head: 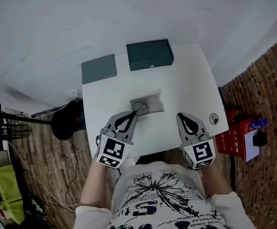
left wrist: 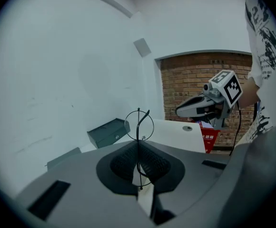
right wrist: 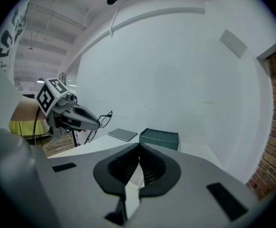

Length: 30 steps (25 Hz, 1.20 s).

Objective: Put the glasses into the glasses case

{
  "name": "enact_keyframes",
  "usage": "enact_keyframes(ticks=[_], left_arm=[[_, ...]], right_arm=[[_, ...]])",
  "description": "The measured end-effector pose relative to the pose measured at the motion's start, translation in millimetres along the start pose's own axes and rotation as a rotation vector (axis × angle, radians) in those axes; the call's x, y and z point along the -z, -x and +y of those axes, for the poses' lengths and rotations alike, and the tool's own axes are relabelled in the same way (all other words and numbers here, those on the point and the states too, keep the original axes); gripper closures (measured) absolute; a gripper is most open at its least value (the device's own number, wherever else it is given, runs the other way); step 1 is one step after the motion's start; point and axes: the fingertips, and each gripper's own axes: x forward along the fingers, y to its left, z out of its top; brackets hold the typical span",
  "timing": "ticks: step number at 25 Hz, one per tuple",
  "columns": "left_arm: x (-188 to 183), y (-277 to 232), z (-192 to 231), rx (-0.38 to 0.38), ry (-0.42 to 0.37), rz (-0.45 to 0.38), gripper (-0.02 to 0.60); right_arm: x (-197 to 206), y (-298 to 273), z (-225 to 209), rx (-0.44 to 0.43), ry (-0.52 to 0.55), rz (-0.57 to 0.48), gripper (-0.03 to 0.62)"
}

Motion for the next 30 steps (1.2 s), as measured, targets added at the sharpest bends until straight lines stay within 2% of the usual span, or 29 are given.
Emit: enact_keyframes(ticks=[6,12,16,18,26,30], left_arm=[[25,-60,12,0.118,-0.046,0.107,0.566],[46,-101,14,0.249,-0.152,0.208,0.566],[62,-119,8,0.337,-0.150,0.274,0.566],[71,-127,7,0.355,-0.171,0.314,0.566],[108,-158,2,0.376,-0.346,0.475,0.566],[122,-165,-6,0.392,-0.364,0.527,0.566]], right_arm=[[14,-38,-23,0.011,-0.042,0.037,0.579],[25,-56,-36,0.030,-0.064,0.069,0.579],[32,-59,-39,0.045,-0.088,0.088,0.579],[36,-61,-39,0.047,-0.099,0.097,0.579],[51,-61,-43,0.037,-0.123,0.137,0.579],[58,-61,-51,0.025,-0.124,0.162,0.579]])
